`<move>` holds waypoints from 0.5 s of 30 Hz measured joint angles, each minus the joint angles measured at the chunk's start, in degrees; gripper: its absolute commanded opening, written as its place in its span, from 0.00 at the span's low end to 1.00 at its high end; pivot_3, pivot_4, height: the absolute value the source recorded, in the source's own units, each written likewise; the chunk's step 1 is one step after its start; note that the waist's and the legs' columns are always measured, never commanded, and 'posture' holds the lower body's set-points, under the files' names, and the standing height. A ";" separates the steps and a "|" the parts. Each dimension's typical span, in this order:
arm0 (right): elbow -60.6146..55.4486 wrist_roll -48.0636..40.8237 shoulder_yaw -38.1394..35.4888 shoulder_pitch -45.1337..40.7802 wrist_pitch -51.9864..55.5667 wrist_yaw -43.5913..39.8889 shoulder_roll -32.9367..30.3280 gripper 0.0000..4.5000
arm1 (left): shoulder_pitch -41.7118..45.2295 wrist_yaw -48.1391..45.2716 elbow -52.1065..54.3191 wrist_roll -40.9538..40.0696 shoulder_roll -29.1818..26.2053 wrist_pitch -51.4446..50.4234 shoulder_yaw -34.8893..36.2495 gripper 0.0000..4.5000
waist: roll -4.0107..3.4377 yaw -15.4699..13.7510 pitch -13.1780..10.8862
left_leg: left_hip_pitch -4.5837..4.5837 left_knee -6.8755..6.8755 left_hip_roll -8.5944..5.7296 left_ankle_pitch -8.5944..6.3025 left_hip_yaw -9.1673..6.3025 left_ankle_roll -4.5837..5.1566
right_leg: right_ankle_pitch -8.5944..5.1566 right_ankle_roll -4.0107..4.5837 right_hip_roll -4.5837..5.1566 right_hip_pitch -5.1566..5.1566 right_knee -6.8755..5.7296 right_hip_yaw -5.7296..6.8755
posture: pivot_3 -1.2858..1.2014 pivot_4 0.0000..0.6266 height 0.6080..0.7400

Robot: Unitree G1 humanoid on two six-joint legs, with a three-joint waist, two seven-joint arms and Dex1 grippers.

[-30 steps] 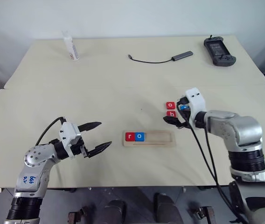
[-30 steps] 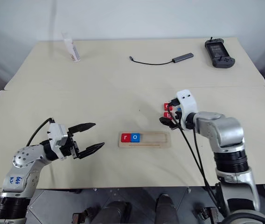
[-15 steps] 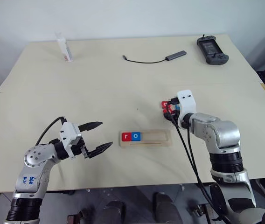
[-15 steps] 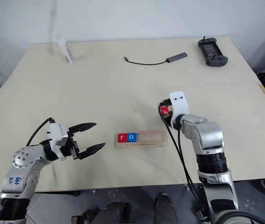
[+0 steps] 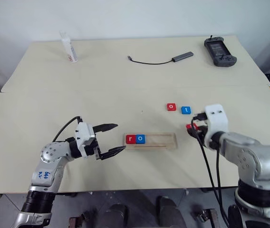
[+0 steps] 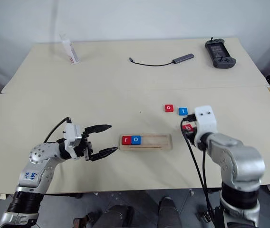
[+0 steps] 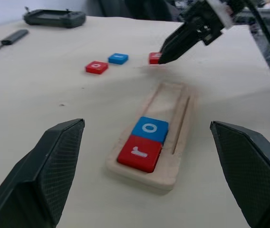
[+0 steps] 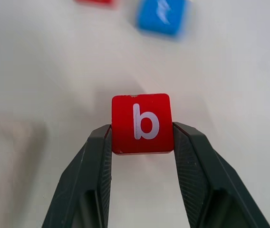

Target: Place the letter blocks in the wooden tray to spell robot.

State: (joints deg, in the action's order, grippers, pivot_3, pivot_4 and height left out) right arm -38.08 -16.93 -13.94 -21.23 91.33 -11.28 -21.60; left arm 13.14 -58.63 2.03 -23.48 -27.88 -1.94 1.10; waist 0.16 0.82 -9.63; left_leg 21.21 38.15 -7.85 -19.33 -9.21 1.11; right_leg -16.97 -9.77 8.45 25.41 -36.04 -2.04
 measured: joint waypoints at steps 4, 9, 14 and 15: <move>-5.47 0.10 -0.53 5.10 0.86 1.97 4.02 0.33 | 0.84 -1.09 -0.83 0.00 0.10 0.01 -0.27 1.00 | 0.00 0.31 0.00 | -0.03 0.00 0.01 0.00 0.06 0.00 | 0.00 0.00 -0.01 0.02 -0.03 -0.06 | 0.52 0.24 1.00; -8.04 1.57 -0.69 6.40 0.87 4.75 10.18 0.66 | 1.93 -2.04 -0.78 -0.09 0.15 -0.98 -1.05 1.00 | 0.01 0.66 0.01 | -0.08 0.04 0.00 0.00 0.10 0.00 | 0.01 -0.02 -0.02 0.02 -0.03 -0.11 | 0.52 0.24 1.00; -7.15 -0.67 -1.12 6.26 0.88 0.08 3.68 0.99 | 1.93 -2.46 -0.72 -0.09 0.00 -1.16 -1.05 1.00 | 0.00 0.55 0.00 | -0.07 0.06 -0.07 0.00 0.12 0.02 | 0.01 -0.02 0.04 0.02 0.00 -0.13 | 0.52 0.24 1.00; -6.53 -1.61 -2.55 6.26 0.88 -2.00 0.15 0.99 | 1.86 -2.54 -0.72 -0.09 -0.29 -1.16 -0.98 1.00 | 0.00 0.28 0.00 | -0.07 0.06 -0.09 -0.01 0.10 0.05 | 0.01 -0.03 0.06 0.01 0.05 -0.11 | 0.52 0.24 1.00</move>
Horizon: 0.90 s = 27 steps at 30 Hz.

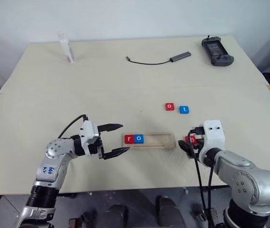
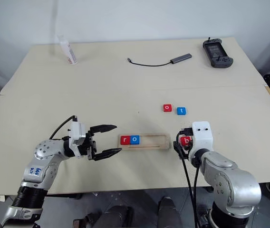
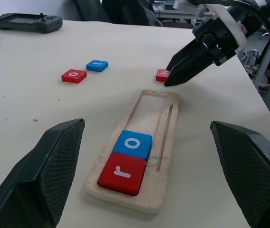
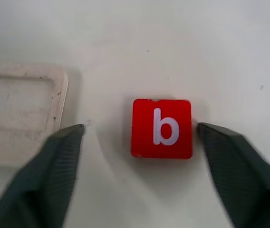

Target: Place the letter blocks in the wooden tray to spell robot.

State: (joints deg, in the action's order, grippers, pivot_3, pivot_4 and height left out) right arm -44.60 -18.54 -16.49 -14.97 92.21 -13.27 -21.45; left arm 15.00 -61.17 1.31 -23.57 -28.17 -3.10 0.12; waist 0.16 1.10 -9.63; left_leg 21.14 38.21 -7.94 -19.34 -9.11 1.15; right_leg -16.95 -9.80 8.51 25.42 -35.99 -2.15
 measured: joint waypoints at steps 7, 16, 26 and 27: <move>13.54 -3.47 2.99 3.41 -29.49 -28.32 -30.65 0.99 | -0.17 -1.01 0.06 0.00 -0.40 0.17 0.60 1.00 | 0.06 -0.88 -0.03 | -0.04 -0.03 0.10 -0.04 0.27 0.05 | 0.03 -0.06 -0.04 -0.01 0.16 -0.01 | 0.52 0.24 1.00; 43.97 5.38 20.19 -5.98 -72.44 -55.43 -35.80 0.99 | -0.20 -3.45 0.47 -0.03 -0.41 1.27 0.23 1.00 | 0.12 -0.87 -0.07 | -0.04 0.06 0.12 -0.04 0.34 0.05 | 0.06 -0.12 -0.02 -0.01 0.18 0.01 | 0.52 0.24 1.00; 62.21 10.83 27.03 -16.45 -86.09 -64.91 -32.61 0.58 | -3.38 -2.49 5.35 -0.72 -1.33 0.14 0.10 1.00 | 0.12 -0.87 -0.06 | -0.04 0.08 0.17 -0.05 0.29 0.03 | 0.07 -0.11 -0.04 -0.02 0.22 0.04 | 0.52 0.24 1.00; 62.91 10.85 27.21 -17.01 -86.33 -65.29 -32.04 0.50 | -4.06 -2.14 5.77 -0.82 -1.52 0.06 0.38 1.00 | 0.12 -0.81 -0.06 | -0.04 0.10 0.19 -0.06 0.32 0.02 | 0.08 -0.10 -0.07 -0.02 0.22 0.04 | 0.52 0.24 1.00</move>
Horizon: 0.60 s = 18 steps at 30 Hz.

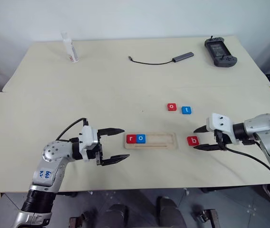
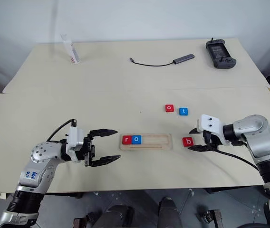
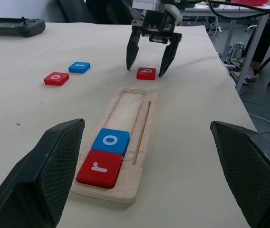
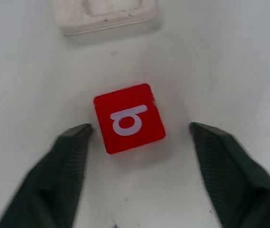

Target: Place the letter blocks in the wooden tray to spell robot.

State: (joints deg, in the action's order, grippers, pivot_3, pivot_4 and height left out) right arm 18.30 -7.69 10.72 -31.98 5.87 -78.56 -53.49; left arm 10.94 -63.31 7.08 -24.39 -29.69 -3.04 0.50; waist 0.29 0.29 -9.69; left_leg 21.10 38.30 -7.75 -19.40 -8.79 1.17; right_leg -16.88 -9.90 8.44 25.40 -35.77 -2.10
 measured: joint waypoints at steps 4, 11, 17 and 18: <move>0.31 0.08 0.04 -0.44 -0.75 -0.30 0.78 0.33 | -1.30 1.05 0.96 -0.07 -0.44 -0.06 0.87 1.00 | 0.00 -0.11 0.00 | 0.00 0.05 0.05 -0.01 0.01 -0.04 | 0.01 0.02 -0.04 0.01 -0.04 0.01 | 0.52 0.24 1.00; -2.20 -0.41 0.07 -1.52 2.06 -1.18 1.71 0.33 | -2.77 2.34 1.24 -0.08 -0.42 0.02 0.90 1.00 | -0.03 -0.08 -0.02 | 0.03 0.03 0.05 -0.02 0.02 -0.05 | 0.02 0.03 -0.04 0.05 -0.04 0.00 | 0.52 0.24 1.00; -13.51 -2.39 2.60 -8.37 14.86 -0.93 6.53 0.33 | -3.60 2.68 1.25 -0.08 -0.45 0.45 1.25 1.00 | -0.03 -0.26 -0.01 | 0.05 0.06 0.32 -0.11 -0.03 -0.20 | 0.08 0.19 -0.31 0.05 0.03 0.07 | 0.52 0.24 1.00; -13.90 -1.78 3.66 -8.82 16.26 -0.28 7.81 0.33 | -4.07 2.74 1.24 -0.08 -0.52 0.59 1.46 1.00 | -0.02 -0.38 -0.01 | 0.08 0.07 0.34 -0.11 -0.06 -0.20 | 0.10 0.23 -0.32 0.05 0.02 0.11 | 0.52 0.24 1.00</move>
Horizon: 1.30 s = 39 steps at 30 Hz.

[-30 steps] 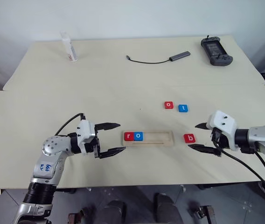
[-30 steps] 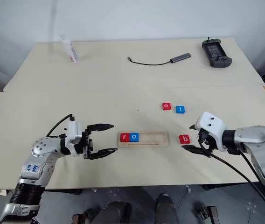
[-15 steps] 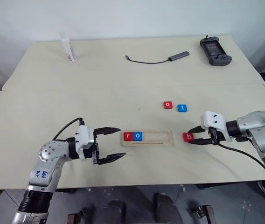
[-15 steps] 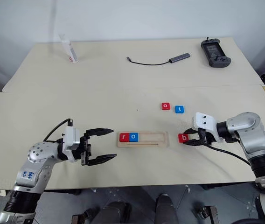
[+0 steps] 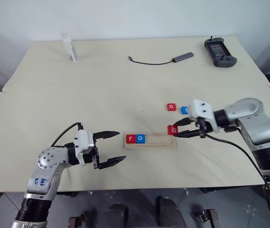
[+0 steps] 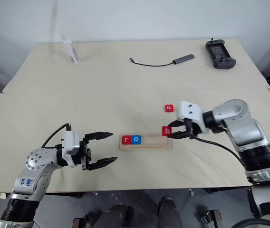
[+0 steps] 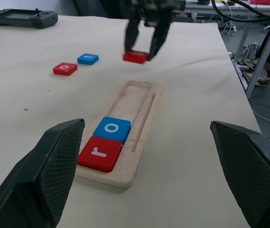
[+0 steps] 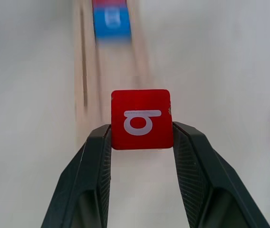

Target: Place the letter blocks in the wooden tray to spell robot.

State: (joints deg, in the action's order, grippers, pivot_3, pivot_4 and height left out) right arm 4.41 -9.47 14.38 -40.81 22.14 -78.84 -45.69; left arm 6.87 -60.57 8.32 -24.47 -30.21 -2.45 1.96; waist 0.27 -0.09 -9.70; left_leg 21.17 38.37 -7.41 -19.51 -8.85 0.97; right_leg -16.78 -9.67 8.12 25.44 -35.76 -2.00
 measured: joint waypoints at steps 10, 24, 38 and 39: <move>1.76 5.26 6.71 -3.53 4.18 5.45 7.88 0.33 | -3.39 2.29 1.84 0.01 -0.42 0.08 1.27 1.00 | 0.00 0.18 0.00 | 0.04 0.02 0.02 -0.01 0.00 0.01 | 0.04 0.06 -0.03 0.01 -0.09 0.04 | 0.52 0.24 1.00; 2.42 5.96 7.50 -3.54 5.75 6.06 10.89 1.00 | -4.22 4.73 2.87 0.01 -1.33 0.07 2.21 1.00 | -0.01 0.29 0.00 | 0.03 0.02 0.08 -0.03 0.02 -0.02 | 0.06 0.09 -0.11 0.03 -0.10 0.02 | 0.52 0.24 1.00; 7.11 5.06 2.88 -3.88 2.59 9.32 9.67 0.31 | -1.93 4.52 1.98 0.01 -1.18 0.66 1.89 1.00 | -0.01 0.36 0.00 | 0.02 0.00 0.13 -0.05 0.04 -0.05 | 0.06 0.10 -0.16 0.03 -0.08 0.01 | 0.52 0.24 1.00; 7.62 5.13 2.89 -3.88 2.09 9.60 10.02 0.23 | -1.82 4.51 1.98 0.02 -1.18 0.66 1.89 1.00 | -0.01 0.36 0.00 | 0.02 0.00 0.13 -0.05 0.04 -0.05 | 0.06 0.10 -0.16 0.03 -0.08 0.01 | 0.52 0.24 1.00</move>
State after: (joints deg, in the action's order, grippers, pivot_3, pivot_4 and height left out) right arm 12.03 -4.34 17.27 -44.69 24.23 -69.24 -35.67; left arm 5.05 -56.06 10.30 -24.46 -31.39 -1.80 3.84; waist 0.26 0.28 -9.70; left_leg 21.19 38.37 -7.28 -19.56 -8.81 0.92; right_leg -16.72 -9.57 7.96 25.47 -35.84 -1.98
